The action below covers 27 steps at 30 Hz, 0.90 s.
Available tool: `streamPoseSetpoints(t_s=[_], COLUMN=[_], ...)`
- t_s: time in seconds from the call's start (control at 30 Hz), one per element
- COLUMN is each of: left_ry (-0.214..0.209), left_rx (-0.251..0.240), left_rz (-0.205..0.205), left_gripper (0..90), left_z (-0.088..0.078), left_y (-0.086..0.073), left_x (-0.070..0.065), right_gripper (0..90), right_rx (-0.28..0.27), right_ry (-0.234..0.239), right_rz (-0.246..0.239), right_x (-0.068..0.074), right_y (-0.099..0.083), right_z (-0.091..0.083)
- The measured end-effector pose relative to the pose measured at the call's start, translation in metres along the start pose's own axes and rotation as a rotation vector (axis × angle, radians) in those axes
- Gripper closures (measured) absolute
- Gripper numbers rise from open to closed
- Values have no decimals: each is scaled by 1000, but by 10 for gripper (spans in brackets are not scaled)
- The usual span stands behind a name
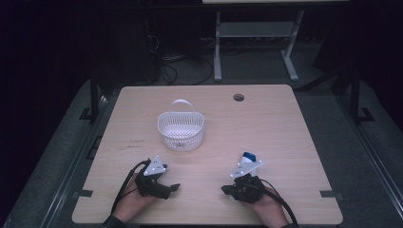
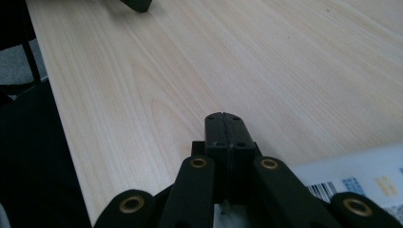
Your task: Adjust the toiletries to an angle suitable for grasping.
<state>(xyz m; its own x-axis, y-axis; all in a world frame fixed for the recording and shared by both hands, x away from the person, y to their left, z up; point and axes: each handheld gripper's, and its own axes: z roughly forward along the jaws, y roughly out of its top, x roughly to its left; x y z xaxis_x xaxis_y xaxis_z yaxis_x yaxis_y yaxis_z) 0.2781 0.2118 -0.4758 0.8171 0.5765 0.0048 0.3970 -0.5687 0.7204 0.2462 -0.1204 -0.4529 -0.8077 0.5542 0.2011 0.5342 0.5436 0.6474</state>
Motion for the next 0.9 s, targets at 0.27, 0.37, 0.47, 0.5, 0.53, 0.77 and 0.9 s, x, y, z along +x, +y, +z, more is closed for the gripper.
streamPoseSetpoints(t_s=[0.27, 0.37, 0.47, 0.5, 0.53, 0.77, 0.9], left_ry=[1, 1, 1, 0, 1, 1, 1], left_rx=[0, 0, 0, 0, 0, 0, 0], left_rz=[-1, 0, 0, 0, -1, 0, 0], left_gripper=[129, 129, 129, 129, 129, 129, 129], left_z=[0, 0, 0, 0, 0, 0, 0], left_y=[0, 0, 0, 0, 0, 0, 0], left_x=[0, 0, 0, 0, 0, 0, 0], right_gripper=[894, 894, 894, 894, 894, 894, 894], right_rx=[3, 6, -1, -1, 1, 15, 14], right_ry=[-17, -23, -35, -37, -40, -67, -78], right_rz=[15, 35, 38, 37, 42, 54, 60], right_x=[-2, -3, -5, -6, -6, -10, -11], right_y=[-13, -17, -21, -23, -24, -34, -39], right_z=[-13, -18, -23, -24, -26, -35, -39])
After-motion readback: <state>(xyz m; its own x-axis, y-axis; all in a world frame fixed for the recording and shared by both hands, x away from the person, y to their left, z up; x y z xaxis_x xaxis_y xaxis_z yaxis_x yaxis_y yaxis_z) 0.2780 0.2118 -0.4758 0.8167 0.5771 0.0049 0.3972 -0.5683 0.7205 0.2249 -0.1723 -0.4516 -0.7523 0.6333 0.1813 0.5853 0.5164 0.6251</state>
